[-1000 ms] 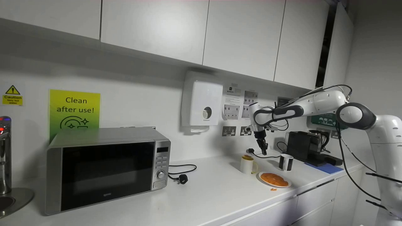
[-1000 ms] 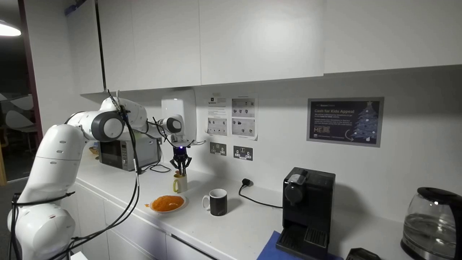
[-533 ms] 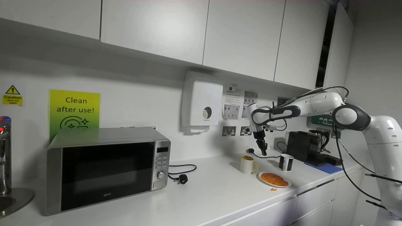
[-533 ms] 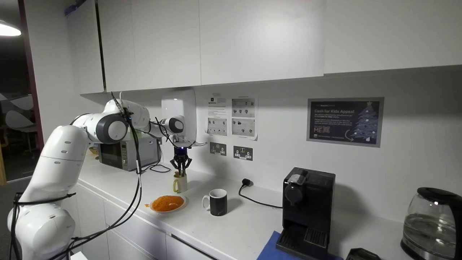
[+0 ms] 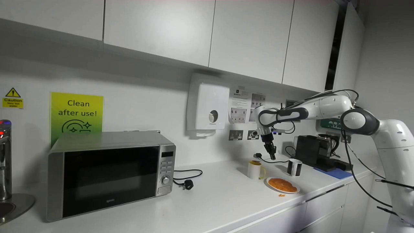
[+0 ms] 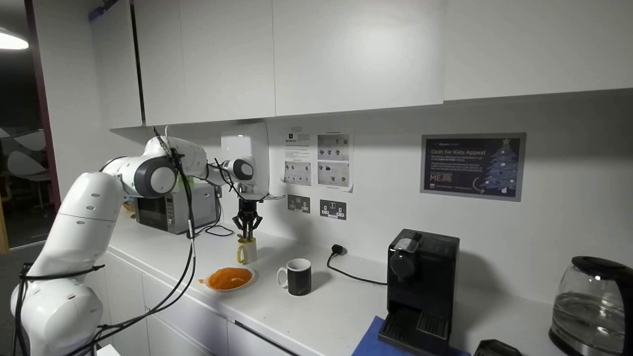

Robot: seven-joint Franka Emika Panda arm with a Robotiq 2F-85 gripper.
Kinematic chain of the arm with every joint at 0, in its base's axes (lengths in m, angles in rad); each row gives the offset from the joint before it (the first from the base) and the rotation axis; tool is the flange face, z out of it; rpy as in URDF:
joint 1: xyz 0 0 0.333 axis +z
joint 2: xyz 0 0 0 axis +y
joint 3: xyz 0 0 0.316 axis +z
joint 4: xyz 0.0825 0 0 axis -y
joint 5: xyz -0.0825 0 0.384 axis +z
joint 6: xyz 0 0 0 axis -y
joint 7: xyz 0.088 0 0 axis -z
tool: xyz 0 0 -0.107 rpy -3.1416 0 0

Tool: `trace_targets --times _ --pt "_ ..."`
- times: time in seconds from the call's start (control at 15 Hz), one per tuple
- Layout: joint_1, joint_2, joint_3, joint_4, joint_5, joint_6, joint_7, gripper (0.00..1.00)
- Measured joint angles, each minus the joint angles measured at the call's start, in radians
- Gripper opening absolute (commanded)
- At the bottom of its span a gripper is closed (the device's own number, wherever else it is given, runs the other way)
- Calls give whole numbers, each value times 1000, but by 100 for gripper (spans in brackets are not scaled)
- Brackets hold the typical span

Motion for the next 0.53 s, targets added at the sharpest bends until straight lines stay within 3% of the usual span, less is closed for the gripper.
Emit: trace_targets --times 0.53 --pt "-9 4 0 16 21 -3 -2 3"
